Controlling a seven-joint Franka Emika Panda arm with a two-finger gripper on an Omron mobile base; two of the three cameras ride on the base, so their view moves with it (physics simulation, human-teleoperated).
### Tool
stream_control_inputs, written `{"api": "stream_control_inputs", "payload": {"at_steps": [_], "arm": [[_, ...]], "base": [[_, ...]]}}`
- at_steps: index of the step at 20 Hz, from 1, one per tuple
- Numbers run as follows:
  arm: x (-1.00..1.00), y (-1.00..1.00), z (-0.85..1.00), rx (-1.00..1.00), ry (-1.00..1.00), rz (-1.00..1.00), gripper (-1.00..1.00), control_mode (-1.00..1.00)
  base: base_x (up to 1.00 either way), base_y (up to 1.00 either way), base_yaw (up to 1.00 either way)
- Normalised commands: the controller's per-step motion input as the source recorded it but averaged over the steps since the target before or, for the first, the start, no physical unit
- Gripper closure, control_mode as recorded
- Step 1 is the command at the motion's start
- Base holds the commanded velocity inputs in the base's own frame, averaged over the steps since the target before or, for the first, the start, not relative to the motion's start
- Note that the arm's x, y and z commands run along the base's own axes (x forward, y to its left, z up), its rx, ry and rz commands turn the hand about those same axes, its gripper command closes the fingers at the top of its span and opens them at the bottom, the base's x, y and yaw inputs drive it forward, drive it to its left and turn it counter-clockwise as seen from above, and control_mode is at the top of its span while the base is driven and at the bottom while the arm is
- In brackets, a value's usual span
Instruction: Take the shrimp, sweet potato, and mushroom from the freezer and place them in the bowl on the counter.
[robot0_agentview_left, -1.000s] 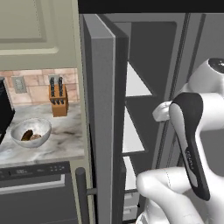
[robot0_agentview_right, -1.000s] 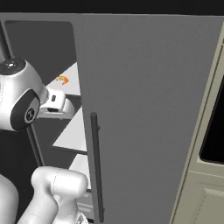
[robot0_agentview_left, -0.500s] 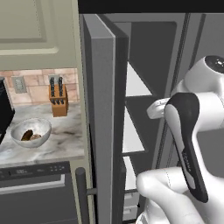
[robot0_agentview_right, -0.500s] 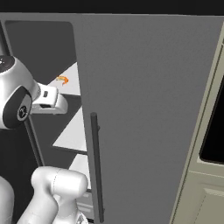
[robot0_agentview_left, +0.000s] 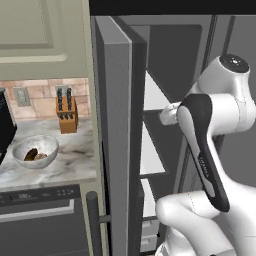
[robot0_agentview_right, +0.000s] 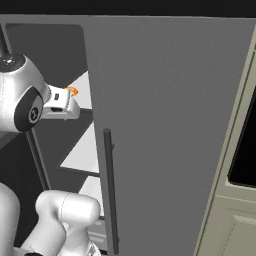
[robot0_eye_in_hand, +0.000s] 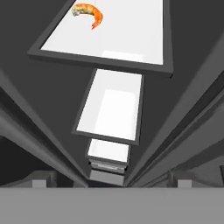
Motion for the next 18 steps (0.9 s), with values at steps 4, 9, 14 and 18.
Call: {"api": "stream_control_inputs", "payload": {"at_steps": [4,9,14,18], "arm": [[0.24,0.18,0.02,0.00,0.00,0.02,-1.00,-1.00],[0.34,0.08,0.06,0.01,0.00,0.00,-1.00,-1.00],[0.62,0.00,0.00,0.00,-0.06,0.00,-1.00,-1.00],[0.77,0.00,0.00,0.00,-0.07,0.01,-1.00,-1.00]], "base": [[0.00,0.00,0.00],[0.00,0.00,0.00],[0.00,0.00,0.00],[0.00,0.00,0.00]]}}
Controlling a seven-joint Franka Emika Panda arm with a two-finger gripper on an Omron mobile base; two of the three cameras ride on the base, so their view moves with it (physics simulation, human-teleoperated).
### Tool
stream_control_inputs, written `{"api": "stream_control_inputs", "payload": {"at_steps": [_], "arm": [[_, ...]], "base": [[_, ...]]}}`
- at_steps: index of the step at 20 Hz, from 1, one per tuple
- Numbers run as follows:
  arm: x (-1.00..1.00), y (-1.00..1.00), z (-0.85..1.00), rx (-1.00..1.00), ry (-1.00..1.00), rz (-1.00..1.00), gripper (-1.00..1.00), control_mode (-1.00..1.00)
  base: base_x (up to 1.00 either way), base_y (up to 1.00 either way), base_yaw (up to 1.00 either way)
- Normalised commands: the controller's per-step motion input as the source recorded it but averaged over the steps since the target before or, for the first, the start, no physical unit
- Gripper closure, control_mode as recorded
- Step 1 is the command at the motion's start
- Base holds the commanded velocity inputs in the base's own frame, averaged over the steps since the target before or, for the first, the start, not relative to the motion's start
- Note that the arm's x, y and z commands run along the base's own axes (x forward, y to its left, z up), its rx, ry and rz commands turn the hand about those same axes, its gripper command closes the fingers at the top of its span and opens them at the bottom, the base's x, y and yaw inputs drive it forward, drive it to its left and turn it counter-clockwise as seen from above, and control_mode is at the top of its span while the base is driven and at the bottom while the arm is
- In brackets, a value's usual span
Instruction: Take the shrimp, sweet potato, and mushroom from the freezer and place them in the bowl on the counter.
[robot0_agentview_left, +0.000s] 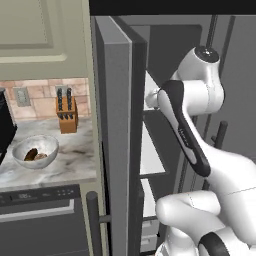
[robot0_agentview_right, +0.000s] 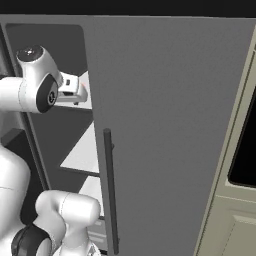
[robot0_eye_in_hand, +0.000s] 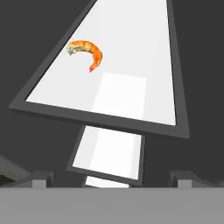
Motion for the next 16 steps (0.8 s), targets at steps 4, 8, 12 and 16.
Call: {"api": "stream_control_inputs", "payload": {"at_steps": [4,8,12,16], "arm": [[0.66,0.01,0.00,0.00,-0.02,0.02,-1.00,-1.00],[0.32,0.13,0.00,0.00,0.02,0.01,-1.00,-1.00],[0.33,0.12,0.00,0.00,0.02,0.01,-1.00,-1.00],[0.48,0.08,-0.10,0.00,0.00,0.00,-1.00,-1.00]], "base": [[0.00,0.00,0.00],[0.00,0.00,0.00],[0.00,0.00,0.00],[0.00,0.00,0.00]]}}
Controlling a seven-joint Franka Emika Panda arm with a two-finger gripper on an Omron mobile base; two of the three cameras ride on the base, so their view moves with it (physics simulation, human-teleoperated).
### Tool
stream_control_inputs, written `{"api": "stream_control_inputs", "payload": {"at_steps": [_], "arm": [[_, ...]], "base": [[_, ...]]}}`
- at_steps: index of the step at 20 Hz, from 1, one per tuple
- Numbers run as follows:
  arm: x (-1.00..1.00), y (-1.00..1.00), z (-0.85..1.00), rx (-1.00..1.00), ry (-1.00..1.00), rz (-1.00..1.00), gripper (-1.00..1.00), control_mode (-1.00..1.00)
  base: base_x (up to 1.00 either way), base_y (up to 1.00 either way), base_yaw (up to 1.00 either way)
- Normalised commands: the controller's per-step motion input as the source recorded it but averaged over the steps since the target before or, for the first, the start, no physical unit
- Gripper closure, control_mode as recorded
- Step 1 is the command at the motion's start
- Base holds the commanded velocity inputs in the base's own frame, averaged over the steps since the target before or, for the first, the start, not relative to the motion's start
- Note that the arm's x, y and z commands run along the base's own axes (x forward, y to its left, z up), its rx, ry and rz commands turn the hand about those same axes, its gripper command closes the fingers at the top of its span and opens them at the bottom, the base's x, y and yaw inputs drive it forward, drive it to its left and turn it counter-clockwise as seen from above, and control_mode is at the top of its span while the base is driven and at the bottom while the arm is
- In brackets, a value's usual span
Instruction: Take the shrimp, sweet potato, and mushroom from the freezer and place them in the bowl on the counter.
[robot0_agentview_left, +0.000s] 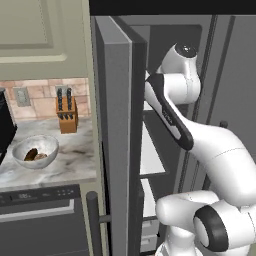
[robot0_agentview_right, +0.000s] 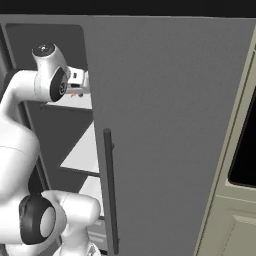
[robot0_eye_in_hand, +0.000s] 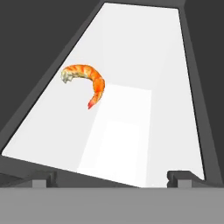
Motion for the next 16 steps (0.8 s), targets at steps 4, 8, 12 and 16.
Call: {"api": "stream_control_inputs", "payload": {"at_steps": [4,8,12,16], "arm": [[0.32,0.12,-0.13,0.00,0.00,0.00,-1.00,-1.00],[0.31,0.24,-0.04,0.00,0.06,0.00,-1.00,-1.00],[0.19,0.05,-0.07,0.00,0.06,0.00,-1.00,-1.00],[0.19,0.00,-0.12,0.00,0.02,0.01,-1.00,-1.00]], "base": [[0.00,0.00,0.00],[0.00,0.00,0.00],[0.00,0.00,0.00],[0.00,0.00,0.00]]}}
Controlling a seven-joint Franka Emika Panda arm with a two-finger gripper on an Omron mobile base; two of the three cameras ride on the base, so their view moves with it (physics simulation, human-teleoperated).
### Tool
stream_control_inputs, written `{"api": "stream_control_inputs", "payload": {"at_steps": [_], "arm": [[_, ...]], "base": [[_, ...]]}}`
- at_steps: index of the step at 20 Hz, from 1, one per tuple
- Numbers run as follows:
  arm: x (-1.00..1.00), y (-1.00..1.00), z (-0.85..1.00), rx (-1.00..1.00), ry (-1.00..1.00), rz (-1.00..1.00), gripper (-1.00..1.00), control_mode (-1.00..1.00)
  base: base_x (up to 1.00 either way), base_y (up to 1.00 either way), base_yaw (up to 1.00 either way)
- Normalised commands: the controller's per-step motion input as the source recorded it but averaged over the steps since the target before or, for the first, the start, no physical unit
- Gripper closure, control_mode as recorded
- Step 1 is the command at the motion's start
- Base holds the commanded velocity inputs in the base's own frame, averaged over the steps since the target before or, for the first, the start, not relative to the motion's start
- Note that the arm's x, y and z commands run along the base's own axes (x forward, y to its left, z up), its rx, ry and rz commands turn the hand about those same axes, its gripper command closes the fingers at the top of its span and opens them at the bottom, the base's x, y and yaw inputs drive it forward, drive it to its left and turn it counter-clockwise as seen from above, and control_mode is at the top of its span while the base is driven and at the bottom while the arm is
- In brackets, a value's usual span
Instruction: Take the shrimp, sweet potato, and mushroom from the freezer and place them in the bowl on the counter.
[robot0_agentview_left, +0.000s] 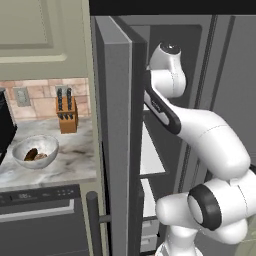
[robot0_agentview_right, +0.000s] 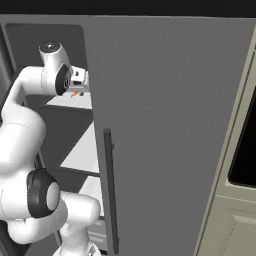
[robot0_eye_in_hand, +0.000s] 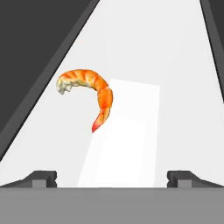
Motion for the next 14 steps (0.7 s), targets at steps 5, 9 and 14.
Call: {"api": "stream_control_inputs", "payload": {"at_steps": [5,9,14], "arm": [[0.19,0.00,-0.22,0.00,0.01,0.00,-1.00,-1.00],[0.26,0.00,-0.32,0.00,0.00,0.01,-1.00,-1.00],[0.22,0.00,-0.18,0.00,-0.04,0.02,-1.00,-1.00]], "base": [[0.00,0.00,0.00],[0.00,0.00,0.00],[0.00,0.00,0.00]]}}
